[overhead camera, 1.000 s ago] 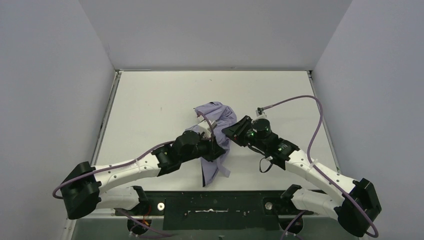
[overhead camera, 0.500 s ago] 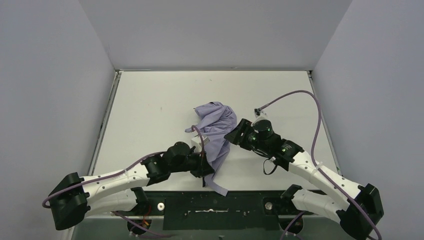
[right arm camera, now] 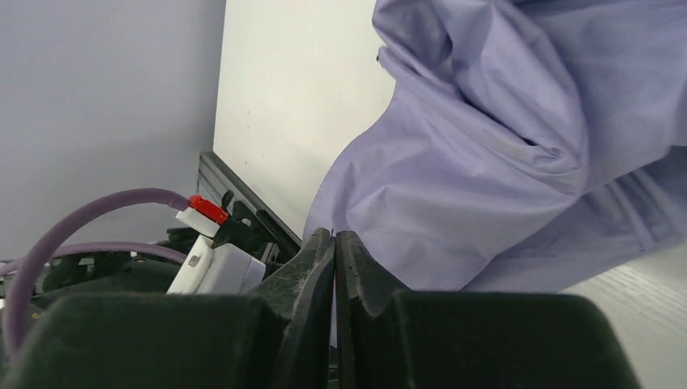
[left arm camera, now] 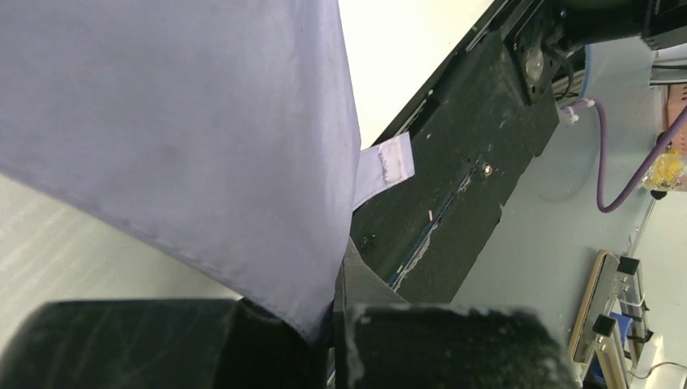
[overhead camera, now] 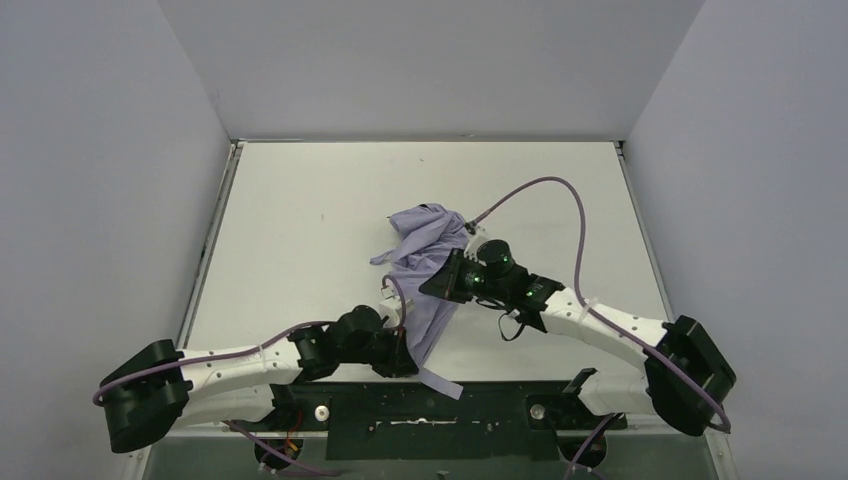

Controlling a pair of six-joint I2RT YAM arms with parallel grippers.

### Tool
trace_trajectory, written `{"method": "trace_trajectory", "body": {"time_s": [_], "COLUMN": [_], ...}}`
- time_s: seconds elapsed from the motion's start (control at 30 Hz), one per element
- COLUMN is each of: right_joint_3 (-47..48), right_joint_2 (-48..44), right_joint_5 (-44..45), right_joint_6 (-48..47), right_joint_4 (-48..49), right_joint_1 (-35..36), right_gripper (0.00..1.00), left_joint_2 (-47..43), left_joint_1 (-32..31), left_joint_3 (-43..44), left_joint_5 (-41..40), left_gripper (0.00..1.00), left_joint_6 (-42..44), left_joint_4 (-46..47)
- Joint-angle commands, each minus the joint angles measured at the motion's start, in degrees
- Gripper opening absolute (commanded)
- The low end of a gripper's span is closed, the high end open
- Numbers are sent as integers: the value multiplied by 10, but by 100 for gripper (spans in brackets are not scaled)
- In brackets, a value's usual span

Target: Put away the umbrella

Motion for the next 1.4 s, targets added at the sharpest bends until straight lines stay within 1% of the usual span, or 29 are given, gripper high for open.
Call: {"method": "trace_trajectory", "body": {"time_s": [0.0, 0.23, 0.6, 0.67, 0.73, 0.83, 1.0, 1.13, 1.37], "right_joint_3": [-9, -25, -37, -34, -31, -25, -13, 17, 96], "right_joint_2": [50, 106, 159, 162, 161, 165, 191, 226, 286], "right_joint_5": [-14, 61, 132, 147, 161, 174, 154, 134, 110], "right_joint_6": [16, 14, -2, -4, -15, -37, -61, -83, -117], "right_joint_4": [105, 104, 69, 56, 46, 36, 55, 71, 84], "right_joint_1": [39, 51, 45, 45, 43, 33, -3, -27, -53], "right_gripper": [4, 0, 2, 3, 7, 9, 10, 10, 10], "left_joint_2": [8, 19, 17, 17, 17, 22, 62, 122, 221], "left_joint_1": [-17, -42, -77, -82, -85, -84, -50, 1, 43], "left_joint_3": [-10, -12, -10, -7, -3, 10, 21, 47, 126], "left_joint_5": [14, 16, 41, 49, 55, 47, 35, 72, 119], "left_gripper": [0, 0, 0, 0, 0, 0, 0, 0, 0], "left_joint_6": [-23, -28, -47, -48, -47, -38, -27, -4, 39], "left_joint_4": [39, 27, 10, 7, 6, -7, 15, 48, 62]}}
